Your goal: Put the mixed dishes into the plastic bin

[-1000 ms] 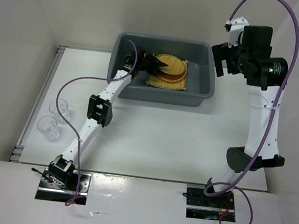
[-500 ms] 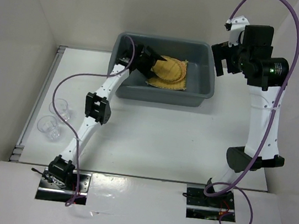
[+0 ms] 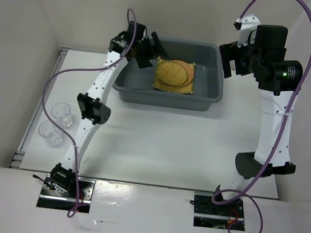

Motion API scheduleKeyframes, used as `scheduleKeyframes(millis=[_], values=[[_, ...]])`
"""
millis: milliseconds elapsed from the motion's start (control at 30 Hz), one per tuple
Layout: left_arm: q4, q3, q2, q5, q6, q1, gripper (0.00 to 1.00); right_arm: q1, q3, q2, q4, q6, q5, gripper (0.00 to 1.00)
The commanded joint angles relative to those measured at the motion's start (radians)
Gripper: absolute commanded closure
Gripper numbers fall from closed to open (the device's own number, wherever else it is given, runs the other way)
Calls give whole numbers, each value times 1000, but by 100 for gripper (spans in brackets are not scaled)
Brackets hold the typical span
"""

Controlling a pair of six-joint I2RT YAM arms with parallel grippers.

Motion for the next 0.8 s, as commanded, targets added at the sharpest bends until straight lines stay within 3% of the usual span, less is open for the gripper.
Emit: scheduleKeyframes(millis=[0,33,67,100,167,233,267,300,367,467,633,767], values=[[-257,23,-242,-254,313,12,0,-4,19,-2,10,15,-33,2],[-324,23,-253,-376,347,12,0,-4,30,7,10,15,-33,2],[-357,-70,-277,-405,385,21,0,-4,30,17,10,15,-33,2],[-357,-212,-414,-481,434,21,0,-4,30,18,10,15,-42,2],[-357,-404,-533,-688,416,21,0,7,51,40,10,15,-42,2],[-343,-628,-690,-764,361,45,0,16,63,53,10,24,-42,2],[-288,-723,-795,-764,349,68,0,28,64,62,10,25,-42,2],[-245,-941,-851,-681,326,147,0,28,77,62,10,25,-42,2],[-91,-1195,-1049,-585,266,226,0,37,77,62,10,25,-42,2],[92,-1586,-1284,-568,235,315,0,37,64,53,10,25,-42,2],[67,-1713,-1249,-513,300,410,0,37,4,28,10,25,-42,2],[163,-1842,-1264,-468,310,452,0,37,-5,8,10,25,-33,2]])
